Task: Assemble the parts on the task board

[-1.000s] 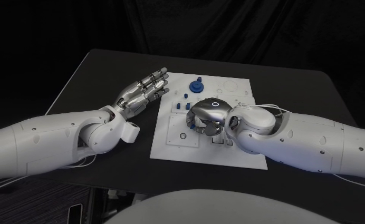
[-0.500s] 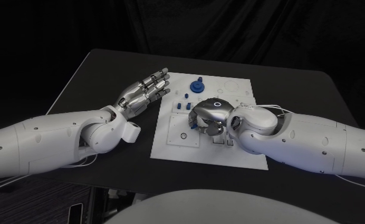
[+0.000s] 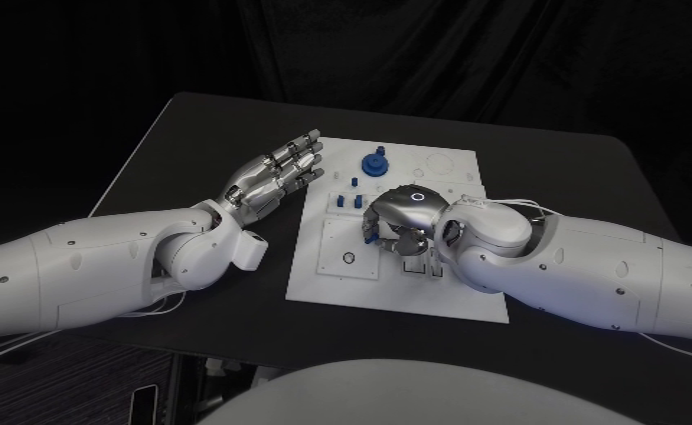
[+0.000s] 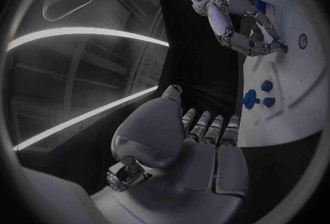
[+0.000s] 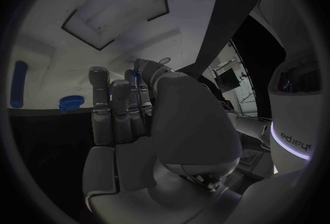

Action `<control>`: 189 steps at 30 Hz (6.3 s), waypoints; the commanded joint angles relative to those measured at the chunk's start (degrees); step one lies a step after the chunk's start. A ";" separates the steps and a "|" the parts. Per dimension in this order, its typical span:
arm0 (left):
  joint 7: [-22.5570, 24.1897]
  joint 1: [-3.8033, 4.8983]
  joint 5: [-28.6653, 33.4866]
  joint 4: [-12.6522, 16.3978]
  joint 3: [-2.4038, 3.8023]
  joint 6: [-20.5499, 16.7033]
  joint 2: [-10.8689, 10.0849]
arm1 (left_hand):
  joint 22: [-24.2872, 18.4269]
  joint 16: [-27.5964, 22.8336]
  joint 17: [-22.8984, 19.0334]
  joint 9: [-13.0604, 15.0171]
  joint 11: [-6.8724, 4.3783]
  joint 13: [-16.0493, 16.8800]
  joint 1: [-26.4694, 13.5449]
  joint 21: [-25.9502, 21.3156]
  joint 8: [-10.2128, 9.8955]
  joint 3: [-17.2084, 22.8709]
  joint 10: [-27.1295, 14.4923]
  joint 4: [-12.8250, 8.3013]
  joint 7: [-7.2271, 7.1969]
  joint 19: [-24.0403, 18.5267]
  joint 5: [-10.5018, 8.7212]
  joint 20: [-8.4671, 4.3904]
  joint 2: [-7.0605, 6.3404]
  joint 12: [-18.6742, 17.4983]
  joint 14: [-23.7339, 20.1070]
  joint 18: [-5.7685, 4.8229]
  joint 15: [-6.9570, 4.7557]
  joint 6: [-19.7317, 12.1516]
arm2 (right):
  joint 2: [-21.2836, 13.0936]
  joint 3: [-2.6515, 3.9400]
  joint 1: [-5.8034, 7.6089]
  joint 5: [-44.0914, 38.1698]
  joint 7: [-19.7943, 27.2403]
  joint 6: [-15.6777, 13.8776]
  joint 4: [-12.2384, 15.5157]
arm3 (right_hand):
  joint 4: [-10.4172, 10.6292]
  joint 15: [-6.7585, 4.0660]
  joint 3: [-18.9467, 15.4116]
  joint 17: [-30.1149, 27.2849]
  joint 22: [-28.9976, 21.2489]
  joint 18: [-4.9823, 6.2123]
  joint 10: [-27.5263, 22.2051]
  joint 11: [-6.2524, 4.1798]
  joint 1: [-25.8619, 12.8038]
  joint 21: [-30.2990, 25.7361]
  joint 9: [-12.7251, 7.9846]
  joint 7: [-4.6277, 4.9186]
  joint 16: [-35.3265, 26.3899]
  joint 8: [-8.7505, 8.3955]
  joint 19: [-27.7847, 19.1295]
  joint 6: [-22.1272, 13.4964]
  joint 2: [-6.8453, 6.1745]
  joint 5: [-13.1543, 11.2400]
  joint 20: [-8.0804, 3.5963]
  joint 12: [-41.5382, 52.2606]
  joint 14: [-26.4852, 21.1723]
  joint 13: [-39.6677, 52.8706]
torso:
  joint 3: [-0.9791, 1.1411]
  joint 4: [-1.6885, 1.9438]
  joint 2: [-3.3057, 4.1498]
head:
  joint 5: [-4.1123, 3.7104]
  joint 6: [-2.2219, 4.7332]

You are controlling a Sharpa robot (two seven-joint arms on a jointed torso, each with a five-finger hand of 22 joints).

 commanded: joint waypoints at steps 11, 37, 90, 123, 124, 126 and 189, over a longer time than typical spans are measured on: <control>6.66 -0.38 0.28 -0.11 0.04 0.96 0.21 | 0.08 0.44 0.06 0.08 0.35 0.07 0.26 0.39 0.11 0.35 0.02 -0.05 0.41 0.04 0.31 0.59 0.34 0.35 -0.13 1.08 0.46 -0.18 | 0.09 0.01 -0.16 -0.49 -1.59 -0.01 -0.03 | -0.11 -0.07 -0.74 -0.03 3.08 0.07 0.41 -0.01 -0.10 -0.20 0.62 -0.16 -0.10 0.74 -0.63 0.80 0.82 0.53 0.02 0.26 -0.50 0.31 | 0.01 -0.03 0.01 | 0.01 0.00; 5.92 -1.43 0.28 -0.33 0.05 1.68 0.38 | 0.11 0.58 0.06 0.19 0.76 0.07 0.10 0.40 0.24 0.63 0.04 0.05 1.19 0.09 0.19 0.77 0.41 0.47 -0.13 1.03 0.68 0.46 | 1.32 0.01 -0.16 -2.46 -2.80 3.64 -0.91 | 0.11 -0.15 -3.48 -1.77 2.36 0.50 -0.96 -0.26 -1.12 -3.39 2.25 -0.70 -1.28 1.76 -2.36 2.66 1.70 2.42 -0.02 1.36 -2.34 1.68 | -0.03 -0.01 0.04 | -0.11 0.00; 5.21 -1.79 0.28 -0.75 0.05 2.10 0.76 | 0.08 0.91 0.08 0.72 0.52 0.08 0.10 0.41 1.14 1.59 0.02 -0.29 3.70 0.16 0.32 0.86 0.27 0.70 -0.20 0.91 0.86 4.42 | 2.27 0.01 -0.16 -2.62 -3.55 4.53 -0.94 | 4.41 3.92 -9.35 -8.37 0.09 1.37 -22.97 4.33 -3.92 -14.54 -2.67 -0.35 -4.09 -9.46 -7.08 -14.47 0.15 -6.47 3.62 3.95 -11.70 5.81 | 0.01 -0.05 0.00 | 0.04 0.00; 5.82 -2.09 0.28 -0.98 0.04 1.83 0.47 | 0.09 0.90 0.07 0.71 0.54 0.10 0.18 0.41 1.15 1.71 0.04 -0.42 3.73 0.17 0.38 0.85 0.21 0.87 -0.22 0.91 0.85 4.43 | -13.82 -0.13 7.35 2.49 -3.67 -5.57 6.00 | 8.65 2.08 -6.98 -0.74 4.54 -1.05 -9.20 2.81 -0.90 0.57 -8.81 1.87 5.20 -13.56 7.53 -2.00 -0.74 -2.17 1.91 -6.11 4.16 -6.90 | 0.01 -0.08 -0.27 | -1.82 0.00; 5.84 -2.11 0.28 -0.96 0.04 1.82 0.45 | 0.09 0.90 0.07 0.71 0.54 0.10 0.18 0.41 1.15 1.71 0.04 -0.42 3.73 0.17 0.38 0.85 0.21 0.87 -0.22 0.91 0.85 4.43 | -14.03 -0.15 7.13 2.52 -3.89 -5.38 5.74 | 9.25 2.04 -7.57 -0.66 4.52 -1.09 -8.82 2.76 -1.59 0.56 -9.06 1.77 5.17 -13.90 7.62 -2.00 -0.88 -4.11 1.94 -6.67 4.34 -7.17 | 0.01 -0.12 -0.27 | -1.73 0.00; 5.85 -2.15 0.28 -0.91 0.04 1.83 0.41 | 0.12 0.92 0.07 0.70 0.59 0.11 0.18 0.42 1.15 1.76 0.05 -0.44 3.68 0.19 0.39 0.83 0.20 0.90 -0.22 0.92 0.80 4.42 | -14.32 -0.19 6.57 2.57 -4.31 -4.87 5.13 | 9.83 2.06 -8.31 -0.84 4.47 -1.07 -8.67 2.75 -2.26 0.38 -9.27 1.64 4.98 -14.22 7.63 -2.08 -1.00 -5.65 1.93 -7.10 4.32 -7.35 | -0.01 -0.15 -0.31 | -1.73 0.00; 5.12 -2.86 0.28 -1.44 0.04 2.55 0.89 | 0.15 1.03 0.08 0.63 0.92 0.10 0.71 0.44 1.11 2.83 0.06 -1.07 3.61 0.24 0.57 0.91 0.54 0.99 -0.26 1.00 0.82 4.24 | -9.47 -0.19 1.06 4.99 -1.39 -8.46 -3.78 | 8.33 -0.73 -6.66 -0.46 5.14 -1.51 6.58 -0.43 1.31 2.13 -5.55 -0.98 3.37 -10.68 9.57 6.64 0.16 -3.70 -0.75 -11.27 5.97 -7.81 | 0.01 -0.18 -0.37 | -2.25 0.00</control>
